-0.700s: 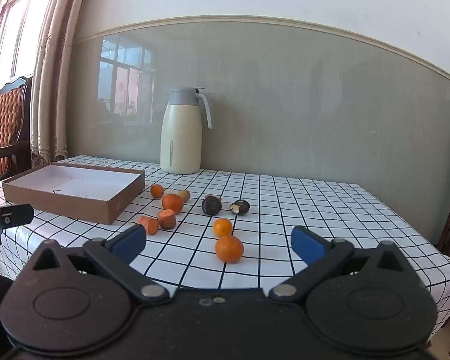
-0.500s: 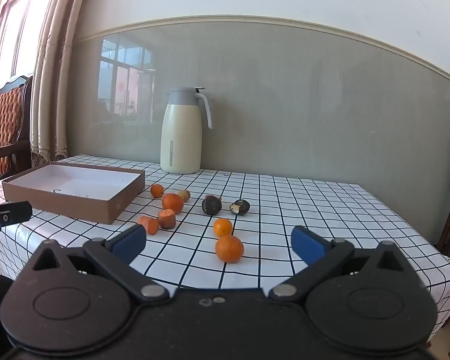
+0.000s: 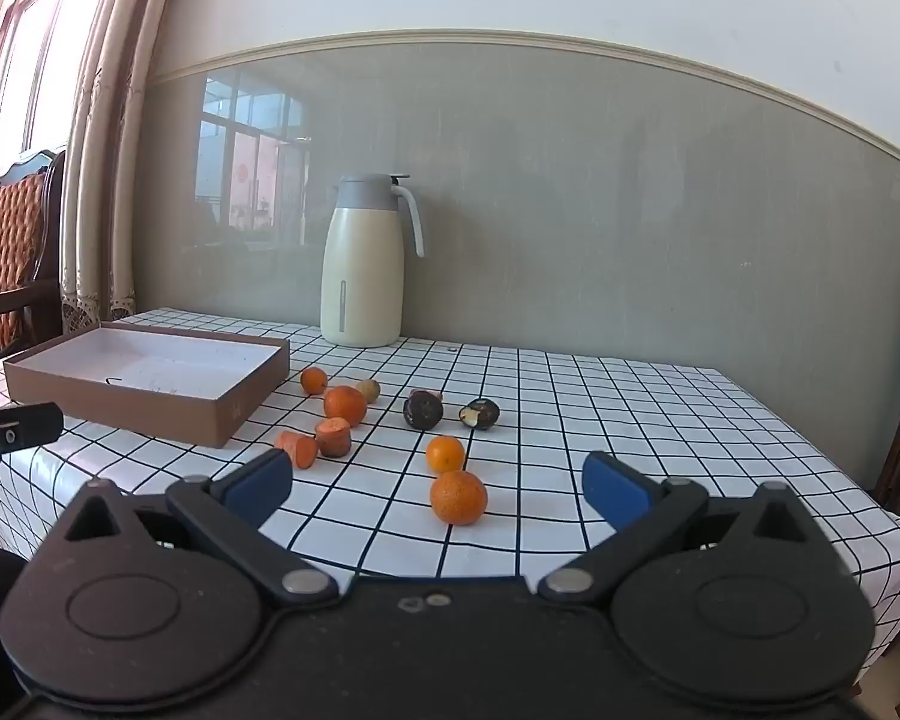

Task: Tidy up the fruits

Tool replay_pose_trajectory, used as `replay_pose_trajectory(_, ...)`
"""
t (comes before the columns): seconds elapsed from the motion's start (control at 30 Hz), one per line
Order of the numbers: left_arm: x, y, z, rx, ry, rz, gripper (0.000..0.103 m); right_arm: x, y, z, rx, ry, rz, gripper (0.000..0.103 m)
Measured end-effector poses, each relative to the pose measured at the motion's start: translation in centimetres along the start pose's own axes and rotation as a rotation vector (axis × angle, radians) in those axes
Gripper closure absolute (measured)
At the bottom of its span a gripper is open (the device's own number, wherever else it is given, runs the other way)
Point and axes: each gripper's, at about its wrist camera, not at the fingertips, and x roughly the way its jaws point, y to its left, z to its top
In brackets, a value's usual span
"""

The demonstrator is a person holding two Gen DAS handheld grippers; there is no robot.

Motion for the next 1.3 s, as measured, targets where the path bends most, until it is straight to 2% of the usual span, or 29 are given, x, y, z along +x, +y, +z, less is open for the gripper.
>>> replay_pose_trajectory(1.3,-0.02,-0.16,0.16,0.012,0.003,0.001,0.0,0.09,0.04,0.07,-0.003,0.002,0.0,0.006)
